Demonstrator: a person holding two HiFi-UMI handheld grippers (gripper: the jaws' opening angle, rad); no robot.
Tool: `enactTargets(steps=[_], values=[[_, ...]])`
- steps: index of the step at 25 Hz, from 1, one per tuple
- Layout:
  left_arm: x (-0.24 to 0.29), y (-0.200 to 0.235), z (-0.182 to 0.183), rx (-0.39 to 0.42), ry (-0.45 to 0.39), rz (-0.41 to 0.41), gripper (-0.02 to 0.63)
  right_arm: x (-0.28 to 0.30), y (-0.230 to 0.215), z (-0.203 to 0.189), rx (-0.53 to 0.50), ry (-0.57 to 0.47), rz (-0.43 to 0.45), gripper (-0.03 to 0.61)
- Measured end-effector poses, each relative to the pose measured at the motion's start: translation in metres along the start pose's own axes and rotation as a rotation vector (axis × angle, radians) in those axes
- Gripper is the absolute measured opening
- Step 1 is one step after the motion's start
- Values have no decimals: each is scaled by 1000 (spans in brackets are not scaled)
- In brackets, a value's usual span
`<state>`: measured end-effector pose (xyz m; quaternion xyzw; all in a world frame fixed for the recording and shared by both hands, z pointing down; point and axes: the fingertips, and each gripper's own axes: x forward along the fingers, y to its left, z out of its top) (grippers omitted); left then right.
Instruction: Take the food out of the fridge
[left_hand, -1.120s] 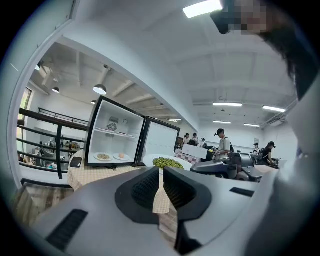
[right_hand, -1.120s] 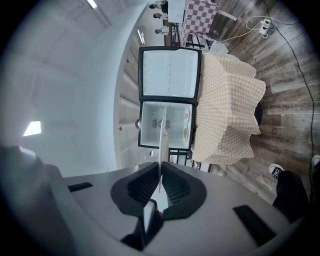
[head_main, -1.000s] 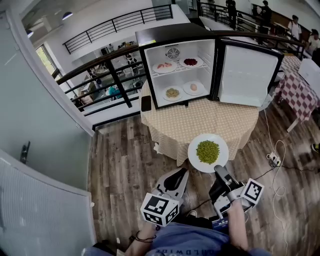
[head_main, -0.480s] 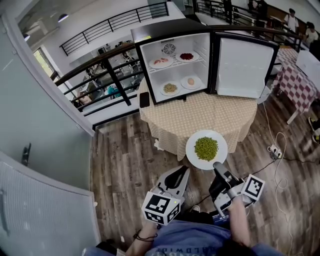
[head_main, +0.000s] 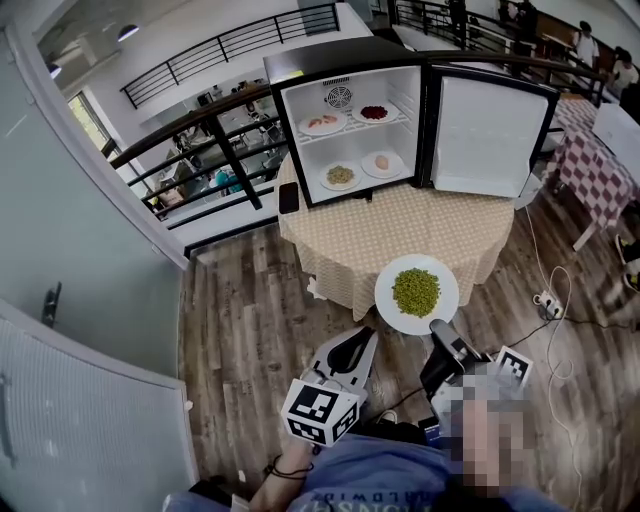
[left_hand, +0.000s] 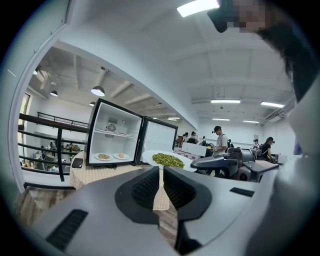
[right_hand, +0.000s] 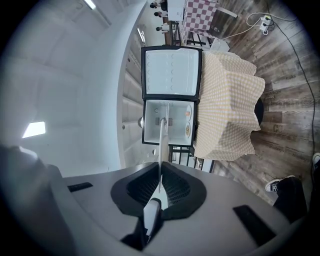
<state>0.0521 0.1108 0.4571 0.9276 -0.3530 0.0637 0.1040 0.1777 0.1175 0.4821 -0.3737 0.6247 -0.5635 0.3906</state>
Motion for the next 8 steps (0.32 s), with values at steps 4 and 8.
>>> enactTargets(steps=[4, 8], values=[[15, 7, 10, -9, 20, 0, 21, 12, 8, 18, 4, -11, -5, 28], [23, 14, 15, -9, 24, 1, 21, 20, 11, 28, 5, -18, -5, 28]])
